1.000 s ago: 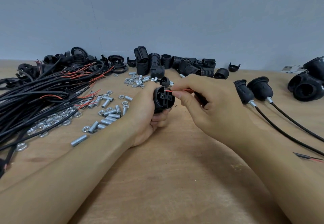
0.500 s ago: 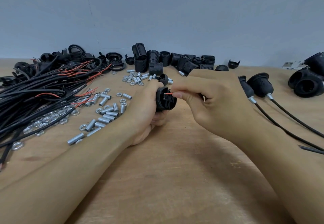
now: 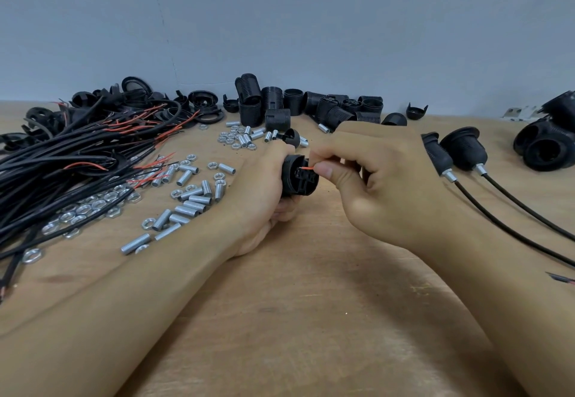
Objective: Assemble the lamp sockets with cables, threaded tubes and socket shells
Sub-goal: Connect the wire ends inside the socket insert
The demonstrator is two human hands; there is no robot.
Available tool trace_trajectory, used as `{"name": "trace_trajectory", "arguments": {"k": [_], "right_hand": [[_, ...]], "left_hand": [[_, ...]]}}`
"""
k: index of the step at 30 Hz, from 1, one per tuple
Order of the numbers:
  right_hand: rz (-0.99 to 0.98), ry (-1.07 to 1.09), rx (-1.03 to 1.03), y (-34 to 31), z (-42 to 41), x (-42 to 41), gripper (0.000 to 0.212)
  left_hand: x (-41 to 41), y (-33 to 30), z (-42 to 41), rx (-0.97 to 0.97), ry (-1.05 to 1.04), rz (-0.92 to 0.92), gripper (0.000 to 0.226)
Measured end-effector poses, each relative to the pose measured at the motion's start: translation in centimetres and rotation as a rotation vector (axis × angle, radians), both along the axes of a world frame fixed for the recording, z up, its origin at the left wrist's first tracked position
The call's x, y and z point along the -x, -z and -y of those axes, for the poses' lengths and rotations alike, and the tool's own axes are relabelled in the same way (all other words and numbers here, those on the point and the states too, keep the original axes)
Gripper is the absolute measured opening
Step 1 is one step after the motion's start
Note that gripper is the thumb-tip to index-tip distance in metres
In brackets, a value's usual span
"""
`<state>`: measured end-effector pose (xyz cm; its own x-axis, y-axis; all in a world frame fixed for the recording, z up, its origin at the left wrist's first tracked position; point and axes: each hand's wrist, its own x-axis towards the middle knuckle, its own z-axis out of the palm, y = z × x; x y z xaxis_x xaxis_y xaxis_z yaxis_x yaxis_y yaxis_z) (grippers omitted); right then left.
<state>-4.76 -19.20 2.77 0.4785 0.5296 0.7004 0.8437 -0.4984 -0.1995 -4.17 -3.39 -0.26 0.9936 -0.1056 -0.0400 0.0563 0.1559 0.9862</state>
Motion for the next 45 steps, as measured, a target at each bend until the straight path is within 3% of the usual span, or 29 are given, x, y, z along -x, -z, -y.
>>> {"name": "trace_trajectory", "arguments": {"k": [23, 39, 45], "right_hand": [[-0.061, -0.023, -0.014, 0.13, 0.16, 0.07, 0.005], [-0.094, 0.034, 0.015, 0.58, -0.12, -0.03, 0.014], [-0.112, 0.002, -0.045, 0.85, -0.21, -0.34, 0.009]], "left_hand": [[0.05, -0.15, 0.25, -0.033, -0.017, 0.027, 0.029], [-0.17, 0.35, 0.4, -0.146, -0.179, 0.034, 0.032], [-0.18, 0.38, 0.43, -0.059, -0.211, 0.031, 0.031]]}}
